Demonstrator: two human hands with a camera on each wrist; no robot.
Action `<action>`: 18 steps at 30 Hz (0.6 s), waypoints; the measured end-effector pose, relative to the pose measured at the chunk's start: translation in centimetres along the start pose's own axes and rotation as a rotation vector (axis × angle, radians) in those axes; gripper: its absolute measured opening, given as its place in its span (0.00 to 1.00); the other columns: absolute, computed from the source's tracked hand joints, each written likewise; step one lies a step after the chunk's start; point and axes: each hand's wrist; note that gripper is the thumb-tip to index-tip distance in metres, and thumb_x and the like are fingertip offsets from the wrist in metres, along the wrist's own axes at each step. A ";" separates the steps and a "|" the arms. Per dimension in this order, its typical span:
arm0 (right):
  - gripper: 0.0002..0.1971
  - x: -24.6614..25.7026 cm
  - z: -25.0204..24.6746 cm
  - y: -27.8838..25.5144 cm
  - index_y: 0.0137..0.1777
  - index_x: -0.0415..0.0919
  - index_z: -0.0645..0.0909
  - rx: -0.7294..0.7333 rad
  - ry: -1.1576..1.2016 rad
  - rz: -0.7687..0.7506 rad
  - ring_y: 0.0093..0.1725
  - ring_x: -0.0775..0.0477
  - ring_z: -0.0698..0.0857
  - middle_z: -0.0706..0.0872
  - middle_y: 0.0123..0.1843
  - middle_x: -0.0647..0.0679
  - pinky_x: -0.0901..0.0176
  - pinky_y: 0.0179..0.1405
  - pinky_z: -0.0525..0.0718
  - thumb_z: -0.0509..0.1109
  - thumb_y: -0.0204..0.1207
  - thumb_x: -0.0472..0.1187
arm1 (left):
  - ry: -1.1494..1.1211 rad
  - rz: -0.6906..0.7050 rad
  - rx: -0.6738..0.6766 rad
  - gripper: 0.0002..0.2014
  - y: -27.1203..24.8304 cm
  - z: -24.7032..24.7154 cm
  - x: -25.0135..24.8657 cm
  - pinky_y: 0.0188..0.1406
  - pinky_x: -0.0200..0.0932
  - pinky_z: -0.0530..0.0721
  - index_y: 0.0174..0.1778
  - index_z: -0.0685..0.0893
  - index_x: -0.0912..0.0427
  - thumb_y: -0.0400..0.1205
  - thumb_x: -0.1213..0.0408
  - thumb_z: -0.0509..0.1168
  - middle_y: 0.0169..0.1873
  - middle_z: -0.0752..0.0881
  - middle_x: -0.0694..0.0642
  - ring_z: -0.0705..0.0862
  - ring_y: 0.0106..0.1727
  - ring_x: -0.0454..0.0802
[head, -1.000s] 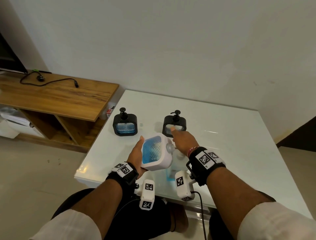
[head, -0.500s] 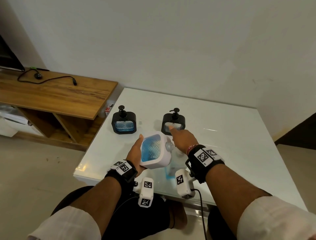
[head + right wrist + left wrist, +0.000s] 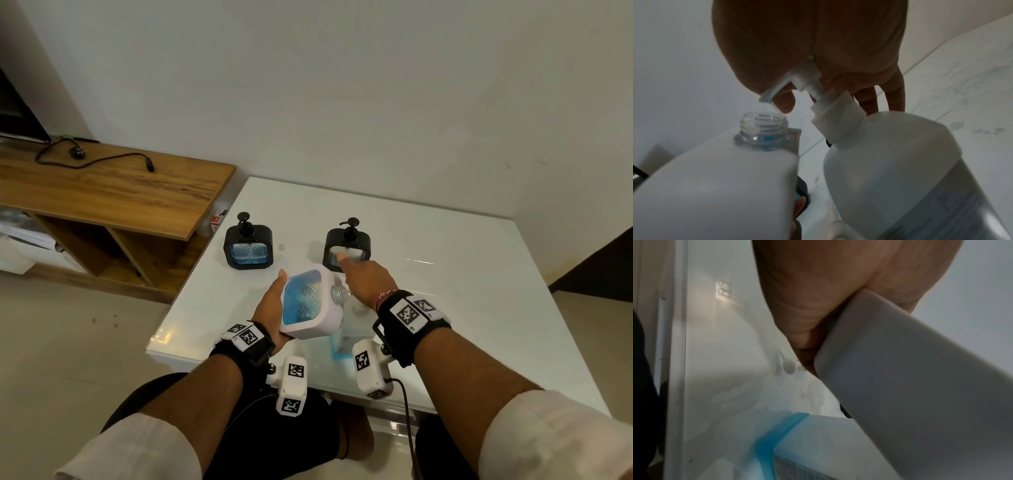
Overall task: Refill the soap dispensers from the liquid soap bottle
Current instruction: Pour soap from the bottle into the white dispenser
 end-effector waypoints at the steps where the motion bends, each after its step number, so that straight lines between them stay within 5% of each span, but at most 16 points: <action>1: 0.26 0.0 -0.1 0.1 0.75 0.43 0.74 -0.004 0.005 0.002 0.71 0.35 0.76 0.78 0.73 0.39 0.50 0.73 0.69 0.46 0.88 0.55 | 0.001 0.002 0.000 0.22 -0.1 0.1 -0.1 0.47 0.58 0.87 0.59 0.84 0.47 0.89 0.37 0.52 0.56 0.88 0.62 0.86 0.54 0.60; 8: 0.33 0.2 0.1 0.5 0.70 0.38 0.79 -0.062 0.081 0.027 0.67 0.37 0.79 0.83 0.68 0.38 0.50 0.69 0.71 0.46 0.86 0.62 | 0.029 0.003 0.006 0.23 0.2 -0.1 0.0 0.41 0.54 0.91 0.63 0.84 0.46 0.89 0.36 0.52 0.58 0.89 0.61 0.88 0.55 0.59; 18: 0.30 0.6 0.0 0.3 0.72 0.36 0.76 -0.045 0.092 0.014 0.69 0.36 0.78 0.81 0.70 0.36 0.49 0.71 0.70 0.44 0.88 0.56 | 0.014 0.000 0.008 0.22 0.1 -0.1 -0.1 0.44 0.55 0.90 0.63 0.84 0.46 0.89 0.36 0.52 0.59 0.88 0.61 0.87 0.56 0.60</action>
Point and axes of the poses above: each hand's wrist, its own y-axis towards the middle knuckle, its own z-axis out of the palm, x = y × z
